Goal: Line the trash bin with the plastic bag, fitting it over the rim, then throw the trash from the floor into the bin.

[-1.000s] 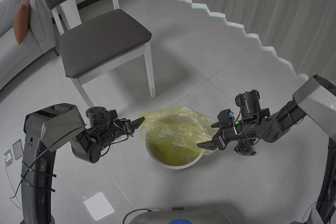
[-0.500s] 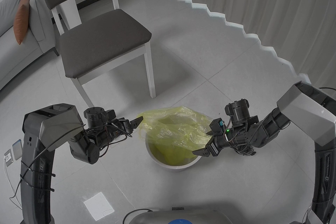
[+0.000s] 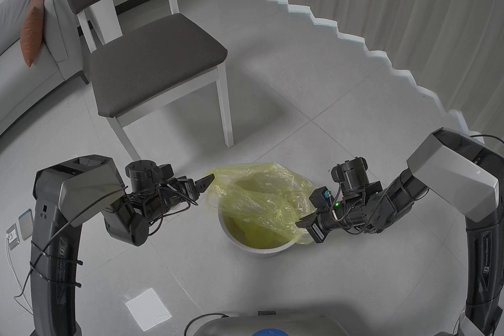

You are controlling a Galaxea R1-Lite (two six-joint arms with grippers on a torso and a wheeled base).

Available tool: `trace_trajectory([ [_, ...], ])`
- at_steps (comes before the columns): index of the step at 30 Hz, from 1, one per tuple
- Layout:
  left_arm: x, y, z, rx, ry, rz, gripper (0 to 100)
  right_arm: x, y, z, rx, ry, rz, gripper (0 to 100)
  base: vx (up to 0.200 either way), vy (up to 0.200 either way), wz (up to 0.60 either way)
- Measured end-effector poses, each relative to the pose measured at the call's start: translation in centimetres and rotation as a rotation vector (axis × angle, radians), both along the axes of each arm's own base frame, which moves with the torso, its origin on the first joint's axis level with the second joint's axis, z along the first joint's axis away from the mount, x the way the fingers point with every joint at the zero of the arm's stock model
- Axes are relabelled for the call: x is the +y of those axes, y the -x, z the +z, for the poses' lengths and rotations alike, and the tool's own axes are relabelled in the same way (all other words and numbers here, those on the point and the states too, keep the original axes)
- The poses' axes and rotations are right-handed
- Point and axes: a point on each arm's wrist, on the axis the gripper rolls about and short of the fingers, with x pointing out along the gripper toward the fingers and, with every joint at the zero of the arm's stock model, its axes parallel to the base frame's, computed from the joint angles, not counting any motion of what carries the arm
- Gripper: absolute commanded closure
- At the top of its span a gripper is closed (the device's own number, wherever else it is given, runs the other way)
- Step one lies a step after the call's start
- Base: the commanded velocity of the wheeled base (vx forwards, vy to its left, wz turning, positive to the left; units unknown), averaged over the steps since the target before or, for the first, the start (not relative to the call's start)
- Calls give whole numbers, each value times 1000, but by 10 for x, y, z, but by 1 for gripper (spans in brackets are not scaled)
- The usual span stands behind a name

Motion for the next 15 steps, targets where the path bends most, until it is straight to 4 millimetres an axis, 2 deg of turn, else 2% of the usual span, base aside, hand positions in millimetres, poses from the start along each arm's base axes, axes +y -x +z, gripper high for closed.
trace_trajectory([
  [8, 12, 11, -5, 44, -16, 15, 0, 12, 23, 2, 10, 24, 72, 100, 0, 0, 0],
  [15, 24, 18, -1, 45, -18, 39, 0, 17, 38, 6, 20, 33, 104, 100, 0, 0, 0],
])
